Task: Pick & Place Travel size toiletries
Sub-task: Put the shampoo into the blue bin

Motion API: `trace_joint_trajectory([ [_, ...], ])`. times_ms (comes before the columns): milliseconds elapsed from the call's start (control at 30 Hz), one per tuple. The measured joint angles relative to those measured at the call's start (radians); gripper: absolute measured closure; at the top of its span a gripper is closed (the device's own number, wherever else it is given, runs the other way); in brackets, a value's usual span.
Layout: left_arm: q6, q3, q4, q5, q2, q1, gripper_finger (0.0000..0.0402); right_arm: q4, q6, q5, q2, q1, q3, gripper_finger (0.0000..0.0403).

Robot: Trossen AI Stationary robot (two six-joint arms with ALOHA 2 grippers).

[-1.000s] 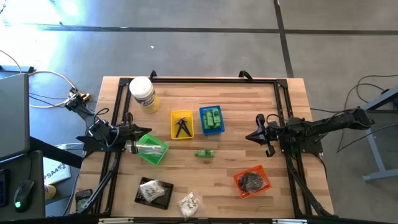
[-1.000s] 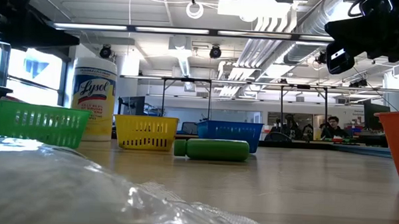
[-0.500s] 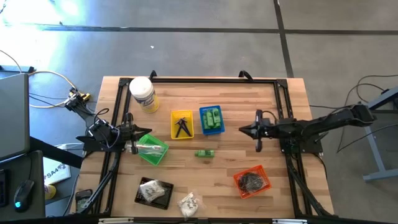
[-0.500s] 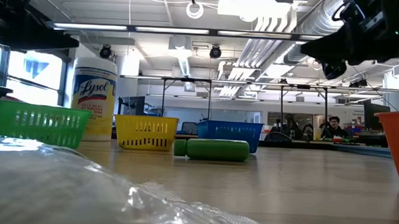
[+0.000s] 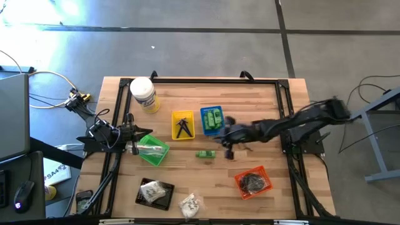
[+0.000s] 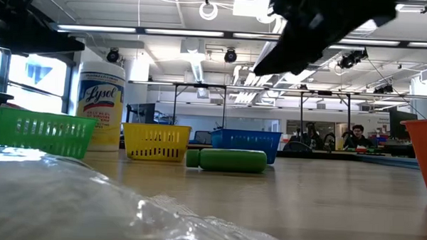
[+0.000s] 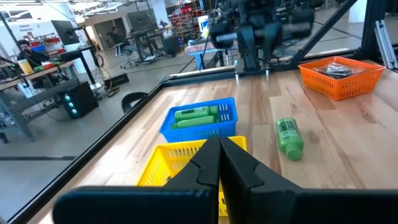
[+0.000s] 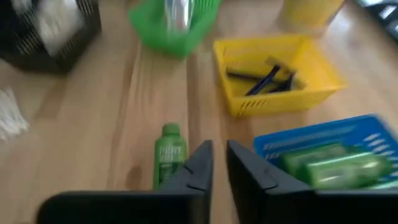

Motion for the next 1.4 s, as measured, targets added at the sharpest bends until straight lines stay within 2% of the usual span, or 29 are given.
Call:
trace_joint_trajectory([
  [233,-0.022,0.001,-0.014,0.0,0.0,0.0,0.0401,-0.111,-0.046,-0.049,0.308,0.028,0.237,0.0229],
  [367,-0.029,0.002,-0.02,0.021,0.0,0.0,0.0401,-0.148,-0.055,-0.1,0.39,0.034,0.296,0.0159],
  [500,-0.029,0.003,-0.023,0.069,0.0,0.0,0.0401,-0.184,-0.032,-0.103,0.409,0.033,0.305,0.0119],
  [600,-0.029,0.003,-0.024,0.075,0.0,0.0,0.0401,-0.19,-0.003,-0.104,0.409,0.033,0.304,0.0108],
  [800,-0.027,0.003,-0.026,0.076,0.0,0.0,0.0401,-0.218,0.059,-0.105,0.428,0.033,0.304,0.0114],
  [933,-0.02,0.003,-0.027,0.076,0.0,0.0,0.0401,-0.22,0.074,-0.149,0.468,0.03,0.303,0.0116],
  [1067,-0.019,0.003,-0.027,0.076,0.0,0.0,0.0401,-0.22,0.078,-0.095,0.499,0.029,0.303,0.0117],
  [1300,-0.019,0.003,-0.027,0.075,0.0,0.0,0.0401,-0.218,0.075,-0.117,0.526,0.024,0.304,0.0118],
  [1400,-0.019,0.003,-0.027,0.075,0.0,0.0,0.0401,-0.218,0.074,-0.116,0.526,0.023,0.304,0.0134],
])
